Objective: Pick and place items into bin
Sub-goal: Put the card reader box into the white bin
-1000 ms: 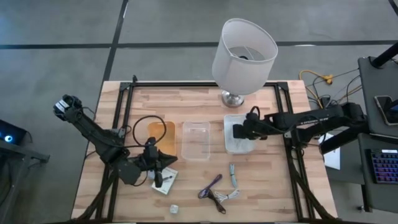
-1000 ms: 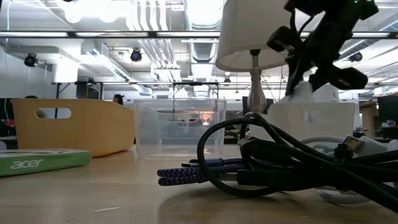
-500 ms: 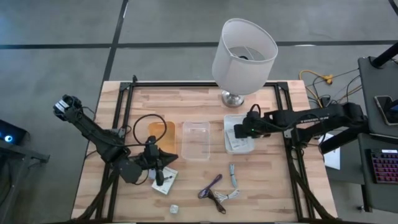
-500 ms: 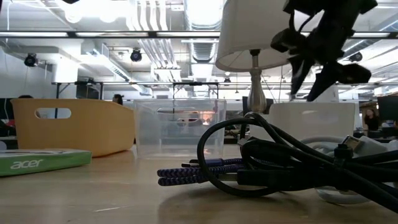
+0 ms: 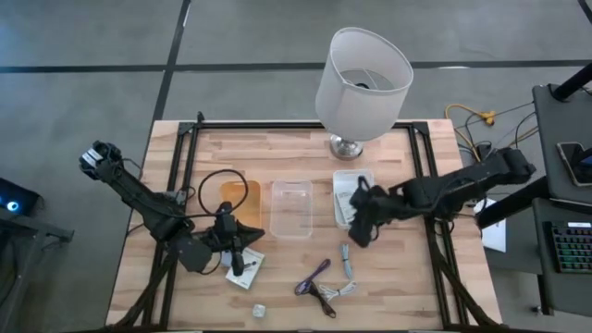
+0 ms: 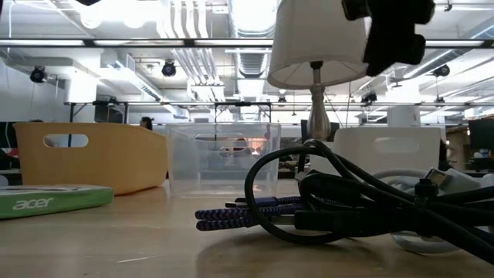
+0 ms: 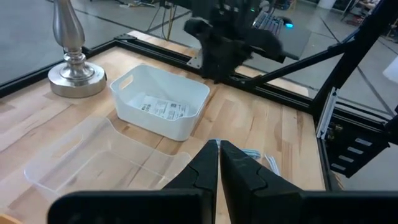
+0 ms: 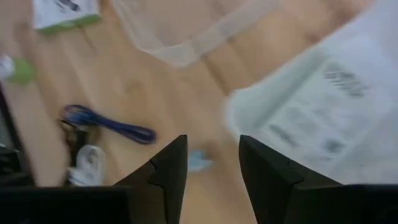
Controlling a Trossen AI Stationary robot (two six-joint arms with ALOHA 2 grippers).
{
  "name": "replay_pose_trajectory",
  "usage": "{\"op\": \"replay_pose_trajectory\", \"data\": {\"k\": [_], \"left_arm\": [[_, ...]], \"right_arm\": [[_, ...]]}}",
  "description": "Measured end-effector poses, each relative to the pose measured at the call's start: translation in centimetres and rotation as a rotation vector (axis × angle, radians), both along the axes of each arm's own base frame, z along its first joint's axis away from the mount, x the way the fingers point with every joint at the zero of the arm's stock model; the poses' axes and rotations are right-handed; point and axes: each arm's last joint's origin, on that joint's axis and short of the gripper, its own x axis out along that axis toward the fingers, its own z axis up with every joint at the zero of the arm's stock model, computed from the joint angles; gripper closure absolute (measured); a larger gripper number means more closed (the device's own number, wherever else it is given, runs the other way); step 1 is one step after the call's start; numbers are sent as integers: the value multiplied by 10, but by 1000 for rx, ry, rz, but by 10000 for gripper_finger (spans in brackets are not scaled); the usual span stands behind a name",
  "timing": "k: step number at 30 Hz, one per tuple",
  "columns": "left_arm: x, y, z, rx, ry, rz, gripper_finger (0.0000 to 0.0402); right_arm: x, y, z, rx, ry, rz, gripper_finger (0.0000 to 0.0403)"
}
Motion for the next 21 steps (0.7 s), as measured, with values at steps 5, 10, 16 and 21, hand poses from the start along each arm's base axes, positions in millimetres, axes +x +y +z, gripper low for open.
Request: {"op": "replay_pose_trajectory", "data": {"k": [5,10,16,21], "left_arm": [[-13,10,-10,-121,150,-19,400],[-26,10,-29,-273,409,-63,374],[-19,-18,-59,-344,602,-187,310],[-20,-43,-96,-354,743,-103,319]], "right_arm": [[40,19,-12,83,-11,-37,257],[79,35,-25,98,22,-20,223],[120,53,-44,150,71,28,186],[147,63,-65,178,110,23,190]]}}
